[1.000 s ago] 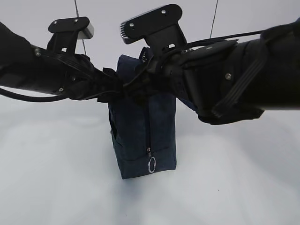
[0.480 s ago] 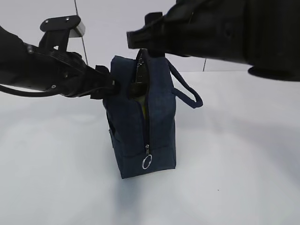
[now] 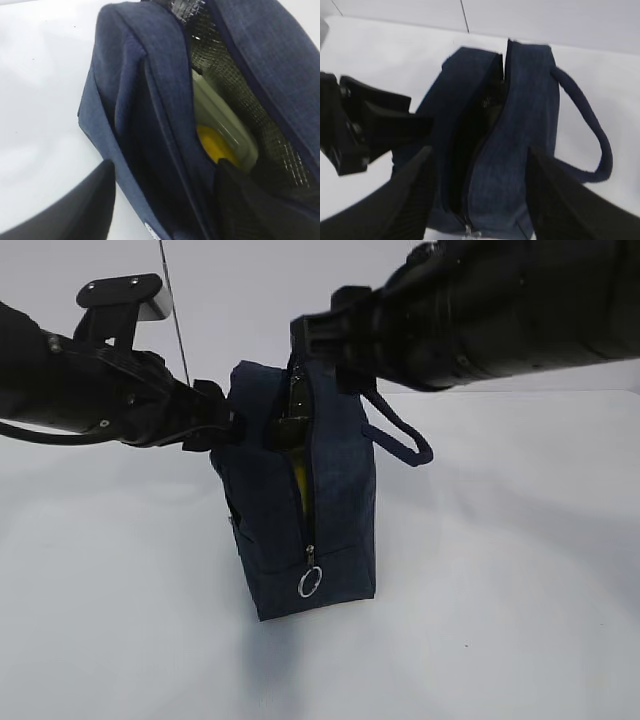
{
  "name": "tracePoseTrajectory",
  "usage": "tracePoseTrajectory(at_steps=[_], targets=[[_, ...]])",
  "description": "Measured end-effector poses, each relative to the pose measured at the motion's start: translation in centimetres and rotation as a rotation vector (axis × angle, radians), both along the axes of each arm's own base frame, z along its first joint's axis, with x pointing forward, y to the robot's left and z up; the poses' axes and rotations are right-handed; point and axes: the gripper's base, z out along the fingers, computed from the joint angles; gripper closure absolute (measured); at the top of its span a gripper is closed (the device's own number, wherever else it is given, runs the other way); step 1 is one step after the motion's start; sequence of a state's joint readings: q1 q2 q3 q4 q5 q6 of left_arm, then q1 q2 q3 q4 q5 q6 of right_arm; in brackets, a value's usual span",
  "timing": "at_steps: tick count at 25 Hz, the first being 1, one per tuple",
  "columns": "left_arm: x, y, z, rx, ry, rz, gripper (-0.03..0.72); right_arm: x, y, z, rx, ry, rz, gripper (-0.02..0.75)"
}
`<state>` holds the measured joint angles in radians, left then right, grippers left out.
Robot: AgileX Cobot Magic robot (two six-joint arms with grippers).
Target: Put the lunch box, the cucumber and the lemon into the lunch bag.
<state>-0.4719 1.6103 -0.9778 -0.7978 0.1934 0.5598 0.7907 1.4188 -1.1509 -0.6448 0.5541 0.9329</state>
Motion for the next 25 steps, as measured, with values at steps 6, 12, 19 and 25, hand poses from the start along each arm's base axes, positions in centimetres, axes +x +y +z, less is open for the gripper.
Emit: tracePoseTrajectory(at_steps=[6,12,19,25], targets=[[-0.1,0.0,0.0,0.002,0.006,-0.006,0.253,-1.1,-0.9,-0.1,-0.013,0.140,0.072,0.299],[-0.1,0.0,-0.1,0.001,0.011,-0.010,0.256,-0.8,-3.7,0.7,-0.038,0.192,0.149,0.299],[-0.1,-0.1,-0.1,0.001,0.014,-0.012,0.256,-0.9,-4.5,0.3,-0.025,0.230,0.444,0.299],[-0.1,-0.1,-0.1,0.001,0.015,-0.013,0.263,0.0,-7.7,-1.5,0.098,0.268,0.503,0.299]])
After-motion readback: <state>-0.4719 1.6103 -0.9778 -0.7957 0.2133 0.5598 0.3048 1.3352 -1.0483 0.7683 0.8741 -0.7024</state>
